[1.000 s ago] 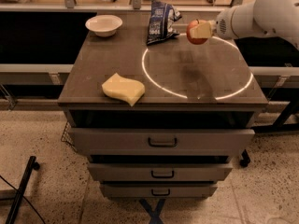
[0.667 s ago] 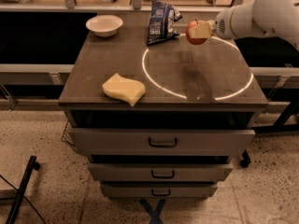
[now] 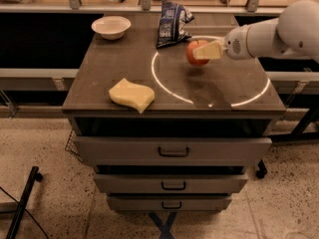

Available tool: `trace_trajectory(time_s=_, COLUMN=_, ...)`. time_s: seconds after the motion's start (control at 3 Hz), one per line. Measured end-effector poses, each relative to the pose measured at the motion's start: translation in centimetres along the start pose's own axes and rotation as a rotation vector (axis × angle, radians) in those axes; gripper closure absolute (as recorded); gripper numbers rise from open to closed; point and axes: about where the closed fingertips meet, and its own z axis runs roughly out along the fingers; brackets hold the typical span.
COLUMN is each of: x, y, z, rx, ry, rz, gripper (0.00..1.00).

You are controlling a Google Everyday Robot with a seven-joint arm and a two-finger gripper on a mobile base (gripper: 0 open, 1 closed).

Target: Move apple near sponge

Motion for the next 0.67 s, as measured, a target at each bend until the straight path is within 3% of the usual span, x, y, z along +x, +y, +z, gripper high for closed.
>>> trace_trajectory(time_s=0.33, x=3.7, y=6.8, z=-1.6, rx=-0.223, ry=0.010, rz=-0.041, gripper=1.00)
trace_trajectory(time_s=0.67, x=5.8, y=13.1, z=-3.3, rx=-0.422, ry=-0.042, rz=-0.099, gripper=1.00)
